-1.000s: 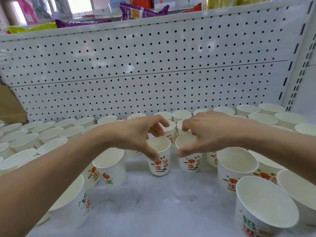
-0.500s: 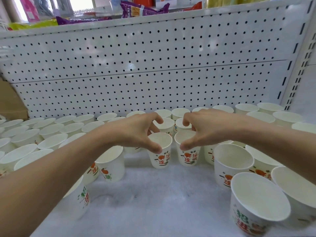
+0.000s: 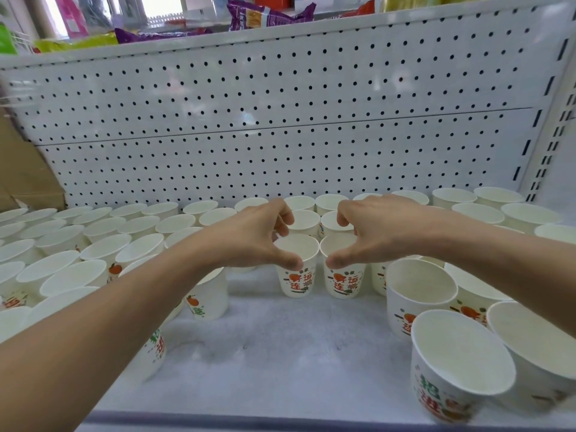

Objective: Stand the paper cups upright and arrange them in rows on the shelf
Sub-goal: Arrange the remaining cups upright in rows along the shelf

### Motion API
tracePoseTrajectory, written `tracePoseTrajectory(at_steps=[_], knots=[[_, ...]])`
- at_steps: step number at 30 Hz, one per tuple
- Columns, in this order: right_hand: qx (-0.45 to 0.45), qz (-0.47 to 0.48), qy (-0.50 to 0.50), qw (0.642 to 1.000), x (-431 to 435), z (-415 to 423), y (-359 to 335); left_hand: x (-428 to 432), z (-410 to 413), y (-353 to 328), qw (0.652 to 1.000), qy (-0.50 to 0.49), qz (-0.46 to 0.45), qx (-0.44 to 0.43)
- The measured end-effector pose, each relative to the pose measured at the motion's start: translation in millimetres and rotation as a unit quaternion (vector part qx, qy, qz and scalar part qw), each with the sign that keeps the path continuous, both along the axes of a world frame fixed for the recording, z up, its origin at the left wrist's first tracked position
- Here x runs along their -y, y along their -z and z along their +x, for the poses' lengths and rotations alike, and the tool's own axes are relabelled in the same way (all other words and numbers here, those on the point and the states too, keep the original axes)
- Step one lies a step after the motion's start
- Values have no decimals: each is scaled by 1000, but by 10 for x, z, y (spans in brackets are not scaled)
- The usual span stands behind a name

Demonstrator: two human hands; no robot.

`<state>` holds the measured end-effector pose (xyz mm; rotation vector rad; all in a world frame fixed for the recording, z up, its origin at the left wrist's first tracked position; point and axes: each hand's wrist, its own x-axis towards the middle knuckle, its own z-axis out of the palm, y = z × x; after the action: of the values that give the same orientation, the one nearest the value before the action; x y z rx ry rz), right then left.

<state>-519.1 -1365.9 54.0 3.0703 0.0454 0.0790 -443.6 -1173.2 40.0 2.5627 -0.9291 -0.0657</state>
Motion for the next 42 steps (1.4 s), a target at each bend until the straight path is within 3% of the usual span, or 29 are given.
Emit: tracePoseTrajectory(at_steps=[8,15,20,24,27,30,36,42], knots=[[18,-5,-25,999,37,-29,-30,-61,-72,-91,1000,-16,-19,-7],[48,128,-167,976,-163,-212,-235,-811,-541,-388,982,-90,-162,48],[-7,92,-222,971,-835,-221,-208,-1453,-736,-175,987,-122,-79,63],[15,98,-158,982,-1373,47,-152,-1739,-842,-106,984,-143,-18,101],[24,76,-98,992,-1660,230,-64,-1785,-893,-48,969,-155,87,170],[17,74,-60,995,-1810,306,20,-1796,-866,12,961,-143,146,185],[-3,96,-54,994,-1891,202,54,-1817,-790,54,974,-92,105,177],[-108,110,-76,985,-1567,-157,-92,-1819,-712,65,994,-3,57,93]])
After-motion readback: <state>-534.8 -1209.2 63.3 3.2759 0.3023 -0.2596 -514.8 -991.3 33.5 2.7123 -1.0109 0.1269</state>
